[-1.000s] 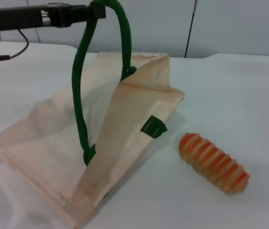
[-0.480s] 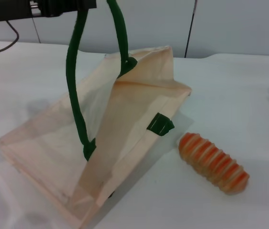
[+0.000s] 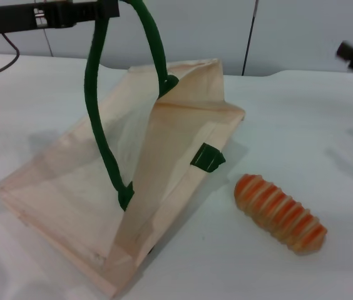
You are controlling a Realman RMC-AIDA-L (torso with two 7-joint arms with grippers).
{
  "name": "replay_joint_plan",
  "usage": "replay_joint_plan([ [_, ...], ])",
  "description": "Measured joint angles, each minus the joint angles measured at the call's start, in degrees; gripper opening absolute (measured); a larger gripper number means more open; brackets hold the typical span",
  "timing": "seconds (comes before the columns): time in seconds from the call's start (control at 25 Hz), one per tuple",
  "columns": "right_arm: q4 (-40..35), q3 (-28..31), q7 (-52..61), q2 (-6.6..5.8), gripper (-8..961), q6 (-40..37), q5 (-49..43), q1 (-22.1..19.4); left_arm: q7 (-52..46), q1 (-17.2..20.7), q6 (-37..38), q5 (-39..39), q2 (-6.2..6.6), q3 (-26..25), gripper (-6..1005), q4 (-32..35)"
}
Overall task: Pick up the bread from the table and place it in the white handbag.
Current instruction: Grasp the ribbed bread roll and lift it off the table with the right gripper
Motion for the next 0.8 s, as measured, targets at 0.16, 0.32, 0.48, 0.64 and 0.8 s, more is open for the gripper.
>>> replay_joint_plan([
  [0.16, -3.61, 0.32, 3.73, -2.48, 886, 8.69, -11.26, 0.36, -0.02, 0.36, -0.24, 0.01, 0.01, 0.0, 122, 0.01],
  [0.32, -9.33, 0.35, 5.64, -1.59, 885, 11.15, -21.64, 0.37, -0.09, 0.76, -0.87, 0.5, 0.01, 0.0, 122, 0.01],
  [0.48, -12.1, 0.32, 6.72, 0.16, 883, 12.3, -30.8, 0.87, -0.17, 0.83, -1.41, 0.65, 0.01, 0.0, 122, 0.01],
  [0.64, -12.45, 0.29, 8.38, 1.25, 882, 12.24, -36.76, 1.52, -0.51, 0.83, -1.49, 0.65, 0.01, 0.0, 121, 0.02],
  [0.8, -12.56, 0.24, 10.26, 2.46, 881, 11.16, -42.38, 2.34, -0.56, 1.02, -1.86, 0.65, -0.01, 0.0, 121, 0.01],
])
